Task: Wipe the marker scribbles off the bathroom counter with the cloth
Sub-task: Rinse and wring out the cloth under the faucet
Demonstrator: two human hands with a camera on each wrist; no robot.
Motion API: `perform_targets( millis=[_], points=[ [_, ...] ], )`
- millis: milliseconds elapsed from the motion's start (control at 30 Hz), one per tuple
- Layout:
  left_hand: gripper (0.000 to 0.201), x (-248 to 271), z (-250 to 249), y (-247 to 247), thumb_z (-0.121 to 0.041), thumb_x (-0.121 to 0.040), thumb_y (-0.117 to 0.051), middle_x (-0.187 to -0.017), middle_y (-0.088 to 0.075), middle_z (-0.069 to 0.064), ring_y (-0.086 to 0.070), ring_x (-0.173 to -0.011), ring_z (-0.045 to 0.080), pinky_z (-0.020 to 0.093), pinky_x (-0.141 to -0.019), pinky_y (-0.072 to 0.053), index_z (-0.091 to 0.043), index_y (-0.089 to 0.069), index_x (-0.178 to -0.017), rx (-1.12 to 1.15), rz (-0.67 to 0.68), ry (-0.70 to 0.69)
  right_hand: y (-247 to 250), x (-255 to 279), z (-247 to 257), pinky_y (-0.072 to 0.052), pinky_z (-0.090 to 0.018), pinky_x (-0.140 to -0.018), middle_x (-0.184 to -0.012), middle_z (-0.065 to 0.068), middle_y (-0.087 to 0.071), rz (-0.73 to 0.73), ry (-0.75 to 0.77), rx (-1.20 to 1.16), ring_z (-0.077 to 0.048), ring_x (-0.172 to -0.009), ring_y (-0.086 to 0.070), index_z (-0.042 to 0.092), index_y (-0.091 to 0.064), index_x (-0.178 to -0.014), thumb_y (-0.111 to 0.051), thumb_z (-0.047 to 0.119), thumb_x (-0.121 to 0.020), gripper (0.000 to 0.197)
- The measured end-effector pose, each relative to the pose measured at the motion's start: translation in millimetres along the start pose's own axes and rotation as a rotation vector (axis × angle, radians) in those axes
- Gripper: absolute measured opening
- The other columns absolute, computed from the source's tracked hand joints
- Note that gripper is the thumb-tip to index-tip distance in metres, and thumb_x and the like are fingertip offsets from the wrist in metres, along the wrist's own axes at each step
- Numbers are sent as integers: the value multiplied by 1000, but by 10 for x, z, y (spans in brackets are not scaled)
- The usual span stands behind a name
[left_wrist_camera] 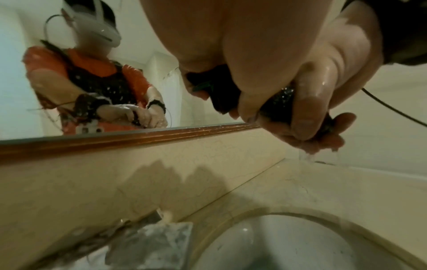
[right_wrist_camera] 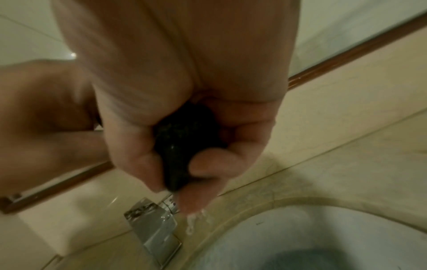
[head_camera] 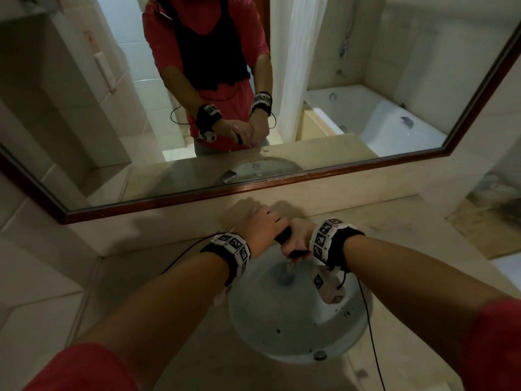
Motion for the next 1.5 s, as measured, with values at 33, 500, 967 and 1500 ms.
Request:
perform_targets(
  millis=[33, 500, 967, 1500],
  points=[
    [26, -22, -10, -9, -16, -90, -53, -115, -56, 2, -47, -108, 25, 38, -90, -38, -22, -52, -115, 43, 12, 32, 30, -8, -10, -55, -29, -54, -61, -8, -69, -36, 24, 25, -19, -51, -66, 9, -67, -74, -67, 9, -71, 3],
    [15, -266, -332, -178, -16, -87, -65, -83, -62, 6, -59, -73, 22, 23, -57, -42, -5, -64, -98, 848, 378, 603, 257, -165, -251, -45, -28, -62, -80, -1, -59, -149, 265, 740, -21, -68, -55, 28, -52, -78, -60, 29, -88, 13],
    [8, -205, -559, -281, -7, -87, -63, -67, -49, 8, -47, -51, 18, 26, -48, -39, -5, -56, -84, 1394, 553, 948, 156, -312, -438, -46, -31, -62, -68, 1, -49, -88, 462, 714, -19, -64, -52, 14, -61, -87, -55, 23, -91, 12],
    [25, -219, -265, -253, -7, -76, -65, -98, -53, 4, -51, -86, 28, 39, -69, -45, -18, -55, -96, 30, 24, 154, 364, -218, -651, -52, -46, -94, -129, -16, -55, 620, 135, -488, -31, -114, -59, 5, -51, -131, -64, 11, -92, 42]
  ],
)
Point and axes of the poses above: each hand's wrist, its own x-axis away from the middle knuckle, its own y-axis out of the back of the hand, z = x × y, the point moved 2 cm from there along -x, towards the middle knuckle
